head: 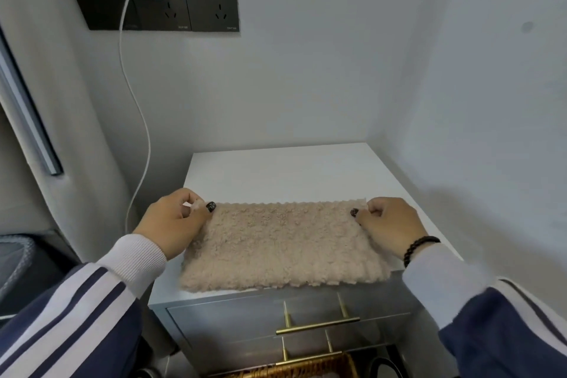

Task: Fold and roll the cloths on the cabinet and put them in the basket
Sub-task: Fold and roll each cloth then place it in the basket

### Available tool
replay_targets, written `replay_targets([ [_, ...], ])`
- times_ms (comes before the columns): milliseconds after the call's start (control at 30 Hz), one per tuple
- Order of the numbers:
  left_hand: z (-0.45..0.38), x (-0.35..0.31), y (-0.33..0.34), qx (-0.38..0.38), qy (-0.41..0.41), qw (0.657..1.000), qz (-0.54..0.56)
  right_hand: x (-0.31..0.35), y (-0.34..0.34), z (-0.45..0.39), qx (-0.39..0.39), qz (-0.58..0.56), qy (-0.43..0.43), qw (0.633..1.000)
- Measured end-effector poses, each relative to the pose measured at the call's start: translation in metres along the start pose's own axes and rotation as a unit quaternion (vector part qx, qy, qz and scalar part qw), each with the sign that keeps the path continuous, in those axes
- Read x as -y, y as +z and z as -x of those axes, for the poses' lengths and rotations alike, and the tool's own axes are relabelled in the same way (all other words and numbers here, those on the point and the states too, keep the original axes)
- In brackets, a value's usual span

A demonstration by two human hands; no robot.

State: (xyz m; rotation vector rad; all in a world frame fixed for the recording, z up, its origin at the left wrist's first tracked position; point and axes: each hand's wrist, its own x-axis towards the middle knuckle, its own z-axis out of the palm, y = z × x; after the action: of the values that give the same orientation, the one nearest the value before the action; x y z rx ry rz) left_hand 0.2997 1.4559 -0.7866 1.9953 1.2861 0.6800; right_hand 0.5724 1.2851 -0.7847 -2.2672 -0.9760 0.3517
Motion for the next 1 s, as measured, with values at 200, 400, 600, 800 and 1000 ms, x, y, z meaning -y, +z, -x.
replay_targets([
  [200, -0.011, 0.007, 0.021, 0.007, -0.012, 0.996, -0.091, -0.001, 0.021, -0.004, -0.051, 0.047, 0.005, 0.998],
  [400, -0.015, 0.003, 0.028, -0.005, -0.015, 0.984, -0.175, -0.003, 0.024, -0.008, -0.074, 0.112, 0.0, 0.991],
  [600, -0.017, -0.005, 0.034, -0.04, -0.004, 0.969, -0.245, -0.001, 0.024, -0.004, -0.076, 0.079, -0.012, 0.994],
  [800, 0.008, -0.042, 0.047, -0.098, 0.121, 0.961, -0.227, 0.021, 0.034, 0.017, -0.124, 0.084, -0.196, 0.969],
  [1000, 0.031, -0.034, 0.091, 0.053, 0.142, 0.949, -0.275, 0.035, 0.07, 0.037, 0.069, 0.146, -0.306, 0.938],
])
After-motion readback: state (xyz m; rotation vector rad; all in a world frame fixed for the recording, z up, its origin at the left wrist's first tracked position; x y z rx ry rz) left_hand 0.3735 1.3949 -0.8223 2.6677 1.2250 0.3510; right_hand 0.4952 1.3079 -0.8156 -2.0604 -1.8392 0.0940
